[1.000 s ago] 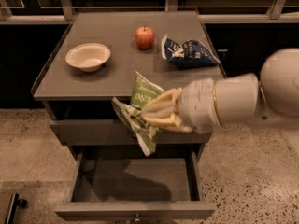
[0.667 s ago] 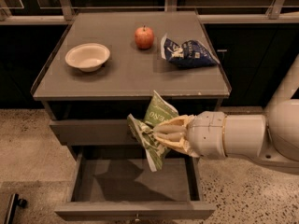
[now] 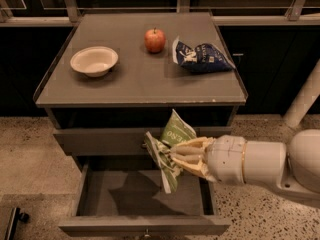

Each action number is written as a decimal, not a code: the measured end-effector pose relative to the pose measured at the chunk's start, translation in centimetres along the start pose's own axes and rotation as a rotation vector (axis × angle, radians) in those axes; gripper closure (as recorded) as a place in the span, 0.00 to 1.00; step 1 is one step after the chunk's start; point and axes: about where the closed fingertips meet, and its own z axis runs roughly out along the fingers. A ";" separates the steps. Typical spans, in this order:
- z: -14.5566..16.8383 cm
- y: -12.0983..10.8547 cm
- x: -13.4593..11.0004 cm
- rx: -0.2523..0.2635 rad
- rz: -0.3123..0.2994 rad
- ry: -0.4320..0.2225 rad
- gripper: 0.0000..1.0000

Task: Place green jalapeno chip bag into middle drawer

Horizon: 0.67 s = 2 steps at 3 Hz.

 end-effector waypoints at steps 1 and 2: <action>0.9 2.0 7.5 0.048 0.119 0.005 1.00; 2.4 3.6 14.7 0.102 0.225 0.014 1.00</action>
Offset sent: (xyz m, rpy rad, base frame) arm -0.0201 -0.0630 -0.2447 0.1381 0.2234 -0.3144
